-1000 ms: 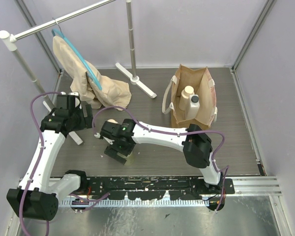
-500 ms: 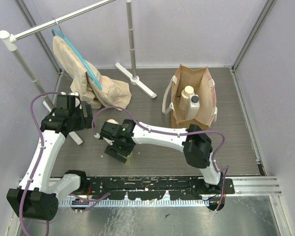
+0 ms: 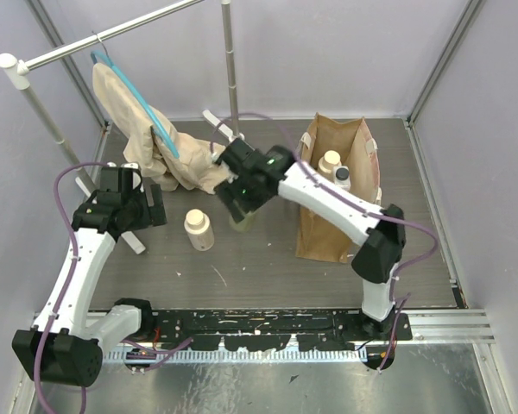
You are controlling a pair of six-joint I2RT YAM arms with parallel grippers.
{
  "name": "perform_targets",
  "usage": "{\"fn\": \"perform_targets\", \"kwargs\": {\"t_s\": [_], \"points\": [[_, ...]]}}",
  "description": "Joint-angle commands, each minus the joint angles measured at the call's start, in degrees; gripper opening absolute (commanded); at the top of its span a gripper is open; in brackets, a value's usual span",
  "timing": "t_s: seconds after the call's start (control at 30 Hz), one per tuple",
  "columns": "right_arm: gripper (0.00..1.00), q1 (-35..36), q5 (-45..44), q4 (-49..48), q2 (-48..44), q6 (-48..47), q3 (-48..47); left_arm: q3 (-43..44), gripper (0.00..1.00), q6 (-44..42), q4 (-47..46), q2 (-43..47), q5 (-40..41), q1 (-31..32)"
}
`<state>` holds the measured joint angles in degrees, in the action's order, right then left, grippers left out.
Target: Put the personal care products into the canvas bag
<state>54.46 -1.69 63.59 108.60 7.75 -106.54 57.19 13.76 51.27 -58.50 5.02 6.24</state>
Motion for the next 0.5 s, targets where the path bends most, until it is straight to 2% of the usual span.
{"fn": "perform_targets", "kwargs": {"t_s": [0.0,0.47], "points": [[0.01,-4.9,0.2,-0.6,-10.9,1.1,-11.3,-0.7,0.98,0.4,-1.6,-0.1,-0.5,-0.2],[0.00,-19.1,-2.6,-6.0,-17.4,-2.6,-25.0,0.6,0.98,-0.1,-3.1,-2.7,-1.3,-0.2]]}}
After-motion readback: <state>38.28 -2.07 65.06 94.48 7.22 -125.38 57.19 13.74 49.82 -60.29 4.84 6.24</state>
